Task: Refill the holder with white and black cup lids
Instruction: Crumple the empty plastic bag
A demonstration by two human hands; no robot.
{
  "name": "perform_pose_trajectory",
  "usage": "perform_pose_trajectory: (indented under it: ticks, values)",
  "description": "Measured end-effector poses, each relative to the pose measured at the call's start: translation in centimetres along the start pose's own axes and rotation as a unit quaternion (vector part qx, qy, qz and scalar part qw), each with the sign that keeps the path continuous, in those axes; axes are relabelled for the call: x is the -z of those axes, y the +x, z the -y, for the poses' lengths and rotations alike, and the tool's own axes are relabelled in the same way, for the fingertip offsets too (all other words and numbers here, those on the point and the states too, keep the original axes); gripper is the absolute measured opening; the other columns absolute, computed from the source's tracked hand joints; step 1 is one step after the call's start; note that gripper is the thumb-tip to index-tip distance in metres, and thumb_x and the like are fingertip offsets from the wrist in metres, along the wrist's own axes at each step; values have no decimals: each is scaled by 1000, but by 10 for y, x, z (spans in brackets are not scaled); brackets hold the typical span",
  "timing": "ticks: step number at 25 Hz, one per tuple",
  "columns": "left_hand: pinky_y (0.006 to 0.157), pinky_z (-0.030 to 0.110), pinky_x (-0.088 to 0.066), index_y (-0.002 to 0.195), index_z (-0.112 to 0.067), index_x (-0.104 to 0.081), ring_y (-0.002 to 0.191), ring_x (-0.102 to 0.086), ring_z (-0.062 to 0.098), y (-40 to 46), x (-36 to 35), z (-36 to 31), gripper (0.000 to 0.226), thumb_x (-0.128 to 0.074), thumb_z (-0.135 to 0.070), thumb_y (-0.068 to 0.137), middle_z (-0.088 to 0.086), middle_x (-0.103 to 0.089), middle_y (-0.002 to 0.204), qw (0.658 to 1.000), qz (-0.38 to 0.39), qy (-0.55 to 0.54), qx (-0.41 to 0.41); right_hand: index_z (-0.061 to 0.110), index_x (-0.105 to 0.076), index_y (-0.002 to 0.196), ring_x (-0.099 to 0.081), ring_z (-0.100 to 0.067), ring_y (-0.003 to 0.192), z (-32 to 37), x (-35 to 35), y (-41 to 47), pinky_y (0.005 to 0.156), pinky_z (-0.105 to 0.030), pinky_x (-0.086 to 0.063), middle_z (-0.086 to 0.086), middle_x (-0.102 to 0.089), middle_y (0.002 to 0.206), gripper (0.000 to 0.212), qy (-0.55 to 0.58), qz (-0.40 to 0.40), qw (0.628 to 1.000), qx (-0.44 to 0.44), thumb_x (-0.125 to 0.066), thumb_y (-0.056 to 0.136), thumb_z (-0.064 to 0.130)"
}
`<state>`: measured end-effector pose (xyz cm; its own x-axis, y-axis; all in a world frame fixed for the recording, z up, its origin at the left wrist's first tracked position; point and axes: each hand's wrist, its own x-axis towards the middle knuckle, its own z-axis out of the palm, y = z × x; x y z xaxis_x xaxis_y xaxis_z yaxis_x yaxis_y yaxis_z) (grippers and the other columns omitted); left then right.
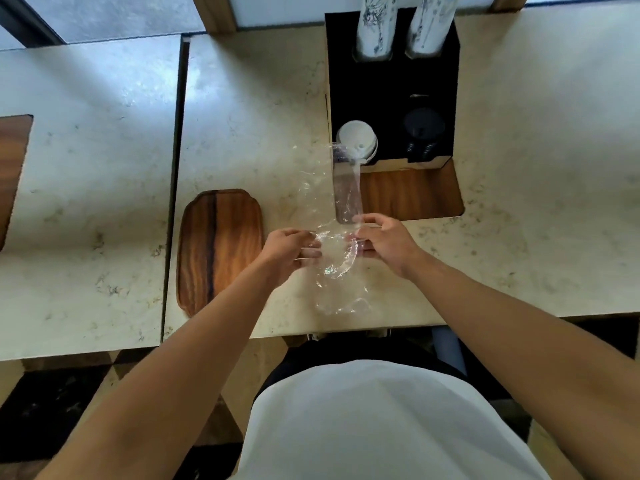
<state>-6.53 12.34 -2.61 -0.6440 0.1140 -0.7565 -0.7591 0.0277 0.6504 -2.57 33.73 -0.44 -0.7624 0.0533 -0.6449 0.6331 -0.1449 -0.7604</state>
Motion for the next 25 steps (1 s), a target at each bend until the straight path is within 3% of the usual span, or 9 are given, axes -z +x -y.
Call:
perform_pose_trajectory:
  ticks: [5,10,14,16,18,19,21,23,25]
  values:
    - [56,35,-57,108,-5,-68,54,-61,23,-4,-19,-13,25,-56,7,91,10,-66,70,998,45,12,-35,25,-69,120,-78,-31,77,-3,23,-13,60,-36,-62,-19,-79,92,36,4,-21,999,35,-55,96,3]
    - [49,26,-47,115,-15,-74,54,-49,14,-10,-28,-22,43,-46,10,93,7,-65,73,992,106,-74,7,22,-77,109,-67,-24,54,-8,35,-19,49,-30,-53,-16,-74,79,31,64,-28,996,60,-54,97,4]
    - [55,30,-53,103,-9,-78,67,-56,19,-18,-36,-24,41,-40,5,97,12,-66,89,983,127,-118,59,10,-76,91,-64,-29,69,-10,44,-22,60,-37,-58,-17,-68,87,34,168,5,985,44,-45,98,-2]
    - [52,29,-56,107,-1,-69,66,-64,21,-19,-39,-25,37,-34,6,96,15,-68,85,971,107,-180,116,3,-70,98,-73,-29,78,-14,48,-24,64,-37,-62,-19,-71,92,36,198,25,979,28,-39,92,-13]
    - [50,29,-60,117,7,-58,63,-70,25,-22,-38,-24,34,-30,1,99,22,-69,85,952,108,-239,159,2,-72,110,-75,-30,100,-17,51,-24,75,-33,-62,-16,-77,105,39,135,58,988,39,-48,88,-20]
    - [52,31,-61,120,7,-54,65,-72,29,-24,-37,-23,35,-28,1,98,26,-67,91,949,110,-245,164,5,-73,114,-74,-27,106,-20,51,-25,78,-30,-61,-13,-77,109,32,94,68,992,49,-60,89,-13]
    - [64,39,-64,117,0,-50,79,-74,39,-25,-34,-20,38,-25,5,88,32,-65,107,950,119,-233,170,10,-74,112,-74,-22,102,-22,51,-27,76,-27,-58,-7,-78,106,28,49,58,996,53,-80,86,20]
    - [84,50,-61,120,0,-50,104,-68,46,-24,-30,-17,48,-23,11,82,34,-62,123,962,148,-159,165,13,-73,105,-74,-20,91,-23,49,-26,72,-27,-56,-3,-77,96,30,20,11,999,46,-78,86,36]
    - [100,57,-51,132,-6,-50,122,-58,43,-27,-29,-16,62,-33,19,78,28,-58,134,971,195,-42,132,14,-71,99,-70,-17,77,-22,48,-24,65,-26,-54,-2,-72,84,22,6,-24,999,41,-75,91,35]
